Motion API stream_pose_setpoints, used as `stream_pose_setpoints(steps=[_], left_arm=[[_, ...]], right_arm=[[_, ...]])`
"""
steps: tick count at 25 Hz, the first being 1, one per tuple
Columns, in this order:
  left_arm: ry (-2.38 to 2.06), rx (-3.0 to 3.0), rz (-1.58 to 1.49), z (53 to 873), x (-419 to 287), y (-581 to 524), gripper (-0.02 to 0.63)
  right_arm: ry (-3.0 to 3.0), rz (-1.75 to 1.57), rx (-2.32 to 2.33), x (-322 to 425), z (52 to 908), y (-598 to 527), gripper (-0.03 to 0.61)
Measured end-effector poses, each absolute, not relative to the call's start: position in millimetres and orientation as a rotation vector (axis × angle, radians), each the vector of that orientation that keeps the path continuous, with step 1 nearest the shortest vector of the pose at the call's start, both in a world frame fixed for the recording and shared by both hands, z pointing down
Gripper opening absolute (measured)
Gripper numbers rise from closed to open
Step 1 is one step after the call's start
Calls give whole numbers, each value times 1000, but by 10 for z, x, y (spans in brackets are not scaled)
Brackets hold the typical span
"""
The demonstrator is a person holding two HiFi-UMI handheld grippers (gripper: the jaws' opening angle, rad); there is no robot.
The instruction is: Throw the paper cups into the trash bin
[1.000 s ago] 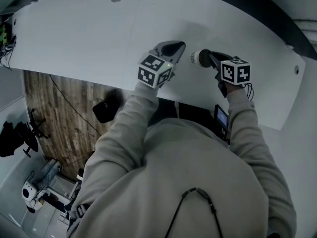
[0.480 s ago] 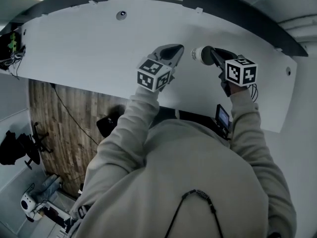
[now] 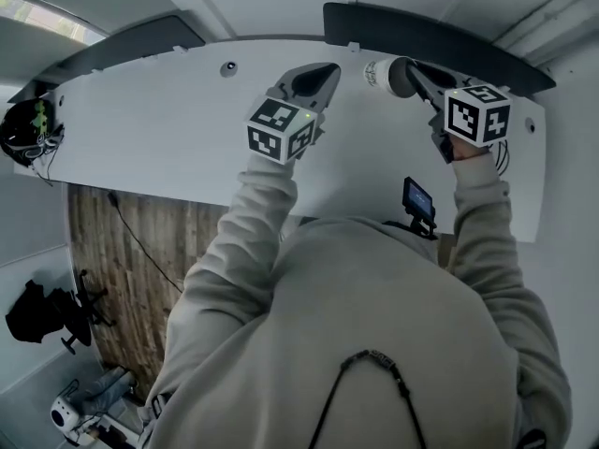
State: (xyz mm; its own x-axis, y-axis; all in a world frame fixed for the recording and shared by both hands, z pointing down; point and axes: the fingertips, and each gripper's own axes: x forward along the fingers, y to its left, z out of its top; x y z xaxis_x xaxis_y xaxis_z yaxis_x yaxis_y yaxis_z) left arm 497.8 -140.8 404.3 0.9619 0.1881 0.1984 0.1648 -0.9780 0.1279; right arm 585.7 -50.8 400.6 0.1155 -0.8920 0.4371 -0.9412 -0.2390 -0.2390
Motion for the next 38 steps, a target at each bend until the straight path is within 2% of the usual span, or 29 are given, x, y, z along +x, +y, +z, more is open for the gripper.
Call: stream_pose_setpoints(steps=[6, 17, 23, 26, 29, 38], left_arm=[[290, 3034, 273, 3776, 5134, -1269, 2], [285, 3010, 322, 3954, 5406, -937, 2], [181, 3011, 369, 3997, 5202, -965, 2], [5, 3020, 408, 3985, 4884, -1258, 2], [-187, 3028, 424, 3929, 4329, -1493, 2], [-752, 2897, 337, 3802, 1770, -2152, 2]], right_arm=[[-1866, 682, 2313, 5961, 3672, -378, 41], [-1884, 748, 2321, 6133, 3923, -52, 41], [-1985, 790, 2205, 6068, 4112, -158, 41], [-2091, 821, 2058, 5869, 4260, -571, 40], [-2225, 825, 1870, 5332, 4342, -1005, 41], [-2477, 686, 1299, 2708, 4164, -2063, 41]])
